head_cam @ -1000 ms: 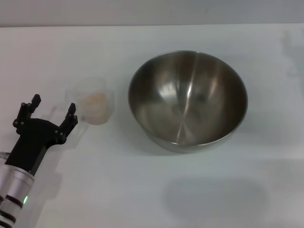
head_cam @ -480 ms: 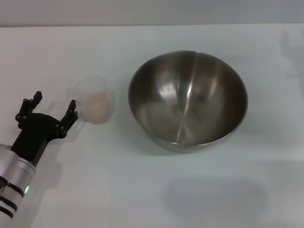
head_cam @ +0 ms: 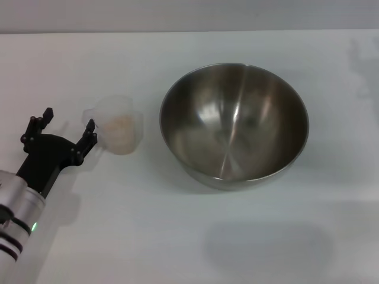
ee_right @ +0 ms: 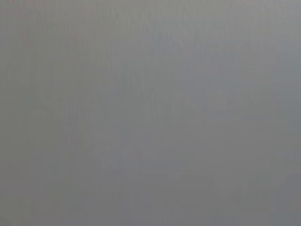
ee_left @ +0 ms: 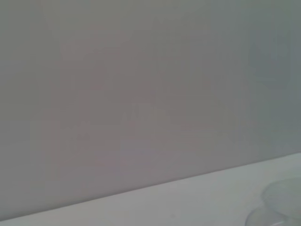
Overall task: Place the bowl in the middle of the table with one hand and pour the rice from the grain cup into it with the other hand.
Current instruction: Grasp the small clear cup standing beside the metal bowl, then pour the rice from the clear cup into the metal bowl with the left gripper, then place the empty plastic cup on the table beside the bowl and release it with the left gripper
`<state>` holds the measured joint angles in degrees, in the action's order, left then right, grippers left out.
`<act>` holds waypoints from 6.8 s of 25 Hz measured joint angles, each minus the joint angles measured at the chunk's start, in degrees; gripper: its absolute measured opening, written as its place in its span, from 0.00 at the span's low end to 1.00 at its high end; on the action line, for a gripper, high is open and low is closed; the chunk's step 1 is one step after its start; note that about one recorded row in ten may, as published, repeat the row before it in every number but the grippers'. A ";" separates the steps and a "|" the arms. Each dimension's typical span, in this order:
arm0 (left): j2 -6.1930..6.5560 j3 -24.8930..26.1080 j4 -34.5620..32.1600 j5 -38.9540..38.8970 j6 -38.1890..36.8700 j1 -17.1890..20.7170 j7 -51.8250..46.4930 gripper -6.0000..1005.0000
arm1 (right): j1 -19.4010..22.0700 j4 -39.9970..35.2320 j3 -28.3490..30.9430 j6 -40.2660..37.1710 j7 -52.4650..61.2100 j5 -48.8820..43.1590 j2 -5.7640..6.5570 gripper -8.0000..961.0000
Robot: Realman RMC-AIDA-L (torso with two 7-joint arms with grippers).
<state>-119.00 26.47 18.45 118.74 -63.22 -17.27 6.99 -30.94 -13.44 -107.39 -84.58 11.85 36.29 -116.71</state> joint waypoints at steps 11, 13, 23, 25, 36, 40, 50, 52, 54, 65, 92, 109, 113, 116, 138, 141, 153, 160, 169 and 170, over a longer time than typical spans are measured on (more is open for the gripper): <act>-0.09 2.47 -0.23 0.00 2.38 -1.77 -0.04 0.86 | 0.00 0.00 -0.20 0.22 -0.03 0.00 -0.13 0.54; -0.09 2.82 -0.26 0.00 3.18 -2.22 -0.09 0.86 | -0.04 0.00 -0.20 0.25 -0.03 0.00 -0.13 0.54; -0.17 3.47 0.56 -0.09 3.47 -2.05 -0.57 0.78 | -0.07 0.00 -0.18 0.29 0.02 0.00 -0.10 0.54; -0.17 3.62 0.68 -0.10 3.48 -2.07 -0.77 0.74 | -0.03 0.00 -0.18 0.27 0.05 0.00 -0.10 0.54; -0.18 3.67 2.49 -0.13 7.33 -3.51 -0.92 0.35 | 0.01 0.00 -0.17 -0.02 0.29 0.01 -0.10 0.54; -0.18 3.67 3.35 -0.17 7.08 -3.56 -0.93 0.17 | 0.08 0.00 0.00 -0.04 0.33 0.01 -0.10 0.54; -0.17 4.63 3.59 -0.19 5.41 -3.53 -0.63 0.02 | 0.26 -0.01 0.12 -0.16 0.32 0.01 -0.17 0.54; -0.18 5.34 3.75 -0.20 2.95 -3.57 0.54 0.03 | 0.27 0.00 0.12 -0.16 0.17 0.01 -0.18 0.54; -0.17 6.18 4.17 -0.21 0.23 -3.64 2.75 0.03 | 0.24 0.00 0.13 -0.16 0.11 0.01 -0.19 0.54; -0.18 8.12 9.44 4.12 -12.93 -8.64 34.70 0.04 | -0.60 0.00 0.34 0.23 -0.08 0.01 0.17 0.54; -0.18 1.59 14.31 18.19 -4.95 -12.23 85.88 0.06 | -1.34 0.00 0.34 0.25 -0.16 0.01 0.25 0.54; -0.18 1.43 14.36 18.20 -4.62 -12.30 108.07 0.08 | -1.41 0.00 0.34 0.18 -0.16 0.01 0.25 0.54; -0.18 1.52 14.06 18.18 -4.32 -12.32 109.39 0.08 | -1.41 0.00 0.34 -0.03 -0.16 0.01 0.26 0.54; -0.17 -1.22 14.09 18.16 -2.14 -12.36 109.13 0.08 | -1.41 0.00 0.34 -0.08 -0.16 0.01 0.25 0.54; -0.17 -2.90 15.68 17.51 -0.01 -9.86 108.38 0.10 | -1.58 -0.21 0.35 -0.16 -0.16 0.01 0.33 0.54; -0.18 0.13 15.81 16.97 -1.07 -9.85 103.78 0.10 | -1.59 -0.19 0.35 -0.15 -0.16 0.01 0.34 0.54; -0.18 7.26 17.34 6.01 -4.77 -8.84 46.23 0.11 | -1.76 0.01 0.34 0.36 -0.15 0.16 0.28 0.54; -0.12 14.74 8.84 -1.35 0.49 -9.04 15.59 0.12 | -2.07 0.05 0.34 0.35 -0.15 0.08 0.25 0.54; 0.04 19.13 6.29 -1.65 9.51 -9.31 9.10 0.13 | -2.11 0.09 0.35 0.04 -0.15 0.03 0.25 0.54; 0.04 19.68 6.25 -1.67 10.55 -9.31 9.07 0.13 | -2.11 0.09 0.34 -0.01 -0.16 0.02 0.25 0.54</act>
<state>-118.96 46.15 24.70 117.07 -52.67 -26.58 16.06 -33.04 -13.35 -107.05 -84.58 11.69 36.31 -116.46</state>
